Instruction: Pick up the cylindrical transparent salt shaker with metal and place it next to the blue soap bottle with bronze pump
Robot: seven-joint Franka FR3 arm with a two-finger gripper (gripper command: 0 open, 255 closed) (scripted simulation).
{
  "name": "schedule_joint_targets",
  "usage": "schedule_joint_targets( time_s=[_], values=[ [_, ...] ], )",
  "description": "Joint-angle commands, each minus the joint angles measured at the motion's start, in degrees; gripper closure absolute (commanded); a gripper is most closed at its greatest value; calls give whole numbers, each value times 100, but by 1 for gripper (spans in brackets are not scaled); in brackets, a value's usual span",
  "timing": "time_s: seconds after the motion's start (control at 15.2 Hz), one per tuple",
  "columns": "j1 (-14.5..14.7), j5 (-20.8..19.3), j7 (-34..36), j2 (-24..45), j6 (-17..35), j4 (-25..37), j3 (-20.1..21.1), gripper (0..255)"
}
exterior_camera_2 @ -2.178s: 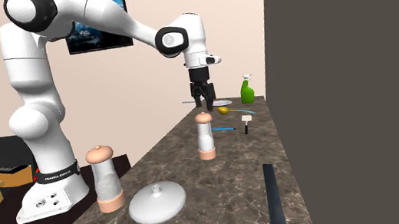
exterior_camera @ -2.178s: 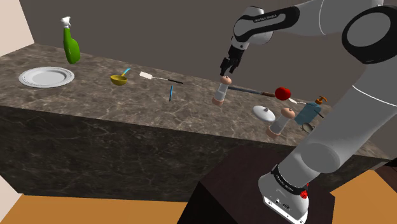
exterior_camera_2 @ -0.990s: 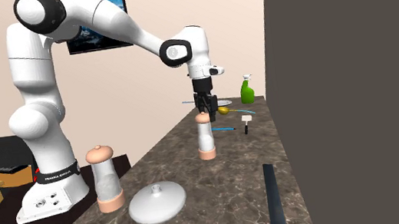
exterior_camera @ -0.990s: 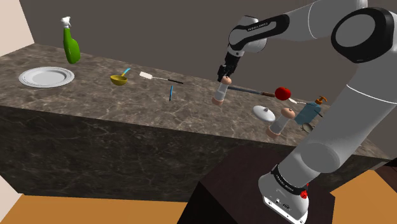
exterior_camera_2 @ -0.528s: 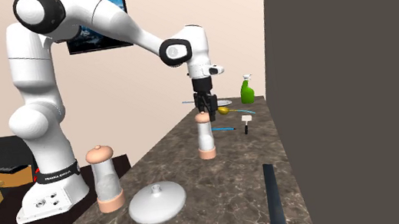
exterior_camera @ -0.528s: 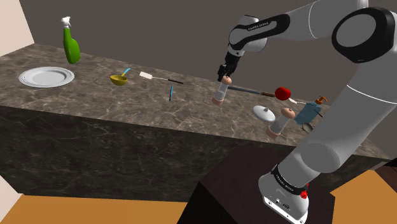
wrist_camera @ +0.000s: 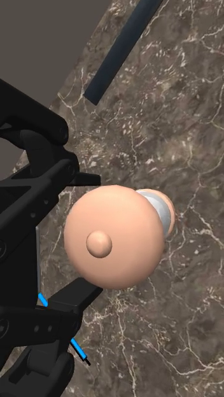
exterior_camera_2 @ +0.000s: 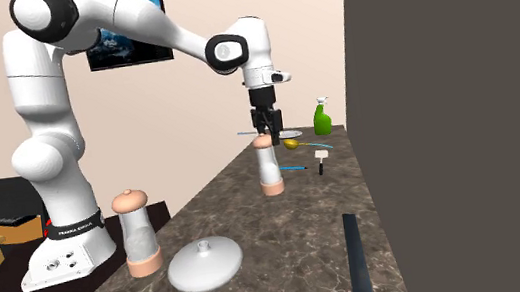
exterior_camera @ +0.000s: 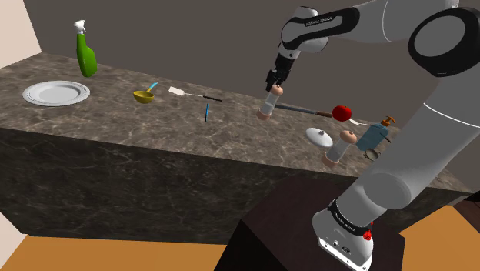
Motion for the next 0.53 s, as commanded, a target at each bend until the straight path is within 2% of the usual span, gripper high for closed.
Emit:
schedule_joint_targets(
  time_s=[0.0,0.46],
  values=[
    [0,-16,7,-50,-154,105,-3,255],
    [6,-57,36,-181,-670,495,-3,255]
  ],
)
